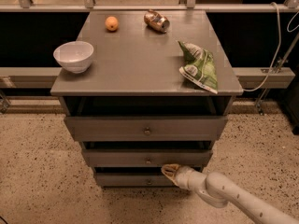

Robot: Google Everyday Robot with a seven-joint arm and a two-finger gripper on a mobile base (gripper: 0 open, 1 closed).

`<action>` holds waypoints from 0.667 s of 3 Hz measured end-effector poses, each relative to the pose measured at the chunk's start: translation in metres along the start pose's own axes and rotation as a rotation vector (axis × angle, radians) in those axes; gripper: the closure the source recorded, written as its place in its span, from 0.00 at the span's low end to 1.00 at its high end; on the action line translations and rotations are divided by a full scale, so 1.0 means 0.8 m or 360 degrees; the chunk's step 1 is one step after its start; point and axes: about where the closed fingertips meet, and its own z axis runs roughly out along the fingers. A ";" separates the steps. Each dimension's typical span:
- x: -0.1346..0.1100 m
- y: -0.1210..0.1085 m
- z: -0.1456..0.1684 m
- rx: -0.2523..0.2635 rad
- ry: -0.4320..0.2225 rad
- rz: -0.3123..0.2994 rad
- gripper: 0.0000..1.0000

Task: Close middle drawer

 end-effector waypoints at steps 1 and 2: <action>-0.031 0.024 -0.045 -0.0023 -0.0099 -0.0078 1.00; -0.044 0.044 -0.086 -0.0051 -0.0145 -0.0038 1.00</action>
Offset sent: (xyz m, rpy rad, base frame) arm -0.1051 -0.0303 0.0723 0.1049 -0.0294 0.0715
